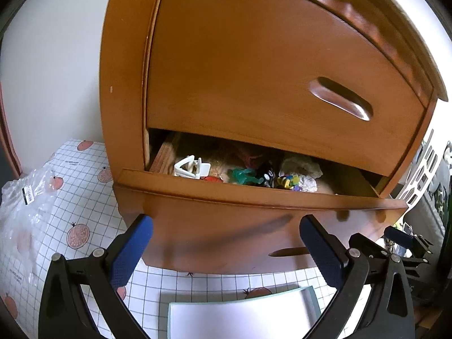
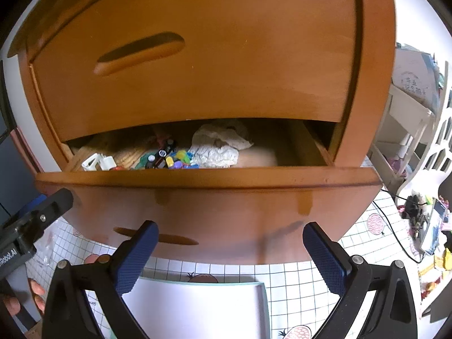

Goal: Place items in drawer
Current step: 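Push the lower drawer front shut with both open tools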

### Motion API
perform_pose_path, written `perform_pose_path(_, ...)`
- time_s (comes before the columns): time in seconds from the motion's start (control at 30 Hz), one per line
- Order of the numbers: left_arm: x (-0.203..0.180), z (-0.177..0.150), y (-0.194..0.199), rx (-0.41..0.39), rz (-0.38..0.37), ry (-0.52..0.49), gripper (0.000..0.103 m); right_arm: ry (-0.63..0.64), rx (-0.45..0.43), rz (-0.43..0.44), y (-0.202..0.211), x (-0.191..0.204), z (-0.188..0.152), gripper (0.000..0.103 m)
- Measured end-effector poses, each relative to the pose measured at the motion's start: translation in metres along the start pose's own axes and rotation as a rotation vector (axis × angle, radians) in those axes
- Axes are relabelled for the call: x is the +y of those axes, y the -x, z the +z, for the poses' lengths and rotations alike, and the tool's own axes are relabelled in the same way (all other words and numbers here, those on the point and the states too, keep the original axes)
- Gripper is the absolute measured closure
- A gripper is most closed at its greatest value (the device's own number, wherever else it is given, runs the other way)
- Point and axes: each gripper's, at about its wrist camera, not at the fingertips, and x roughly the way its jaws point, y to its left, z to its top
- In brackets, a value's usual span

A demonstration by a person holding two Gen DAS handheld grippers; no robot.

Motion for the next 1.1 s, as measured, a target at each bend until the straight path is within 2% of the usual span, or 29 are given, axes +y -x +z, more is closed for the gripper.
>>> perform_pose_path(0.33,0.004,-0.007,-0.007,0.019,0.027,0.006,0.000,-0.046,0.035,-0.018,-0.026,-0.004,0.006,0.000)
perform_pose_path(0.83,-0.008,-0.027,-0.006,0.039,0.051,0.005,0.000,-0.048,0.055,-0.037,-0.038,0.001,0.000,0.000)
perform_pose_path(1.1,-0.015,-0.054,0.019,0.044,0.028,-0.007,0.000,-0.054,0.069,-0.040,-0.041,0.000,-0.005,0.000)
